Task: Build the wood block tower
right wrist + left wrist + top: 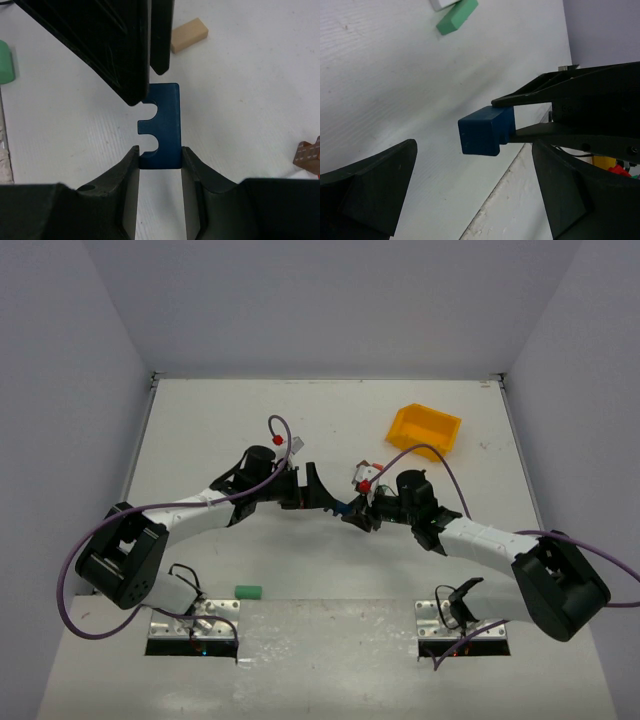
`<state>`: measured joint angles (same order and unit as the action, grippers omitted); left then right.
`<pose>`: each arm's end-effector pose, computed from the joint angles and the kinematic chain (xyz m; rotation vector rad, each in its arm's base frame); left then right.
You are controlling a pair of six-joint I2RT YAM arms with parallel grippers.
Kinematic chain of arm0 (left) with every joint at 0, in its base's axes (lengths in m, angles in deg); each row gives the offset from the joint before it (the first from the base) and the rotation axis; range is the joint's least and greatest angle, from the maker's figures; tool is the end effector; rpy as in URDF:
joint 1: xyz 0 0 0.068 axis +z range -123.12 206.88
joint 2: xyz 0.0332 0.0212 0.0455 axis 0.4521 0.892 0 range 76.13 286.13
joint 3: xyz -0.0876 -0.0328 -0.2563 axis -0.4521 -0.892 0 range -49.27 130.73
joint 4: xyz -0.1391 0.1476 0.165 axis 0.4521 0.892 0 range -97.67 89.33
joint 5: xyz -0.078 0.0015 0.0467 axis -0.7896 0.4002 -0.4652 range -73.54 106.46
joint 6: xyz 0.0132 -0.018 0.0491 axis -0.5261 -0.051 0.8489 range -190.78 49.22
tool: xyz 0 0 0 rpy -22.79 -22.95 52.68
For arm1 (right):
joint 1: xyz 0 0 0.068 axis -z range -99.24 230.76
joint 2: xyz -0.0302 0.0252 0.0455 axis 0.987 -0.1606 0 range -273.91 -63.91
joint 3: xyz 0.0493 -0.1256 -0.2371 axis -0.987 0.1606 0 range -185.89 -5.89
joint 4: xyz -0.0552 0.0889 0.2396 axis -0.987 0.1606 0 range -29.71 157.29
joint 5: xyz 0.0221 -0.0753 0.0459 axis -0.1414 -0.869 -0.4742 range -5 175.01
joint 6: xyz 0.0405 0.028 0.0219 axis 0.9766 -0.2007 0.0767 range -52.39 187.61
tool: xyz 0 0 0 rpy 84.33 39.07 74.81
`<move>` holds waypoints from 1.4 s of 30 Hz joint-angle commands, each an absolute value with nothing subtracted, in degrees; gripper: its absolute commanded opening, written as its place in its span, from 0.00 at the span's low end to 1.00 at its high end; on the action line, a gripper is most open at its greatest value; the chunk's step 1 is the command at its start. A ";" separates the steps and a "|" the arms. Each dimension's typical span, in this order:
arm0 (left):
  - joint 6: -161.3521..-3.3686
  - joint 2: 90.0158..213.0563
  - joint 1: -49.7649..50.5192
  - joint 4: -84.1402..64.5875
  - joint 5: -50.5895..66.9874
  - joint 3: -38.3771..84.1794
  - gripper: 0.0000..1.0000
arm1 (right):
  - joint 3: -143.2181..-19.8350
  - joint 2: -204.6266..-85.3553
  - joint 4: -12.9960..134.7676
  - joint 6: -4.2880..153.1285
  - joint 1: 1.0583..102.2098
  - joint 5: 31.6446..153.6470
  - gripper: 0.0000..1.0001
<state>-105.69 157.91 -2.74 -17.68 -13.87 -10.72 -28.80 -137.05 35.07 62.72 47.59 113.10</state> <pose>0.2428 -0.1588 0.1932 0.2298 2.3069 -1.1876 0.1933 0.1462 0.1717 -0.9621 1.8032 0.8038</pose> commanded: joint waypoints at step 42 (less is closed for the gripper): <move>-64.35 151.07 -6.26 -36.32 -47.00 -13.76 0.00 | -43.01 -125.58 67.48 66.68 47.27 129.34 0.99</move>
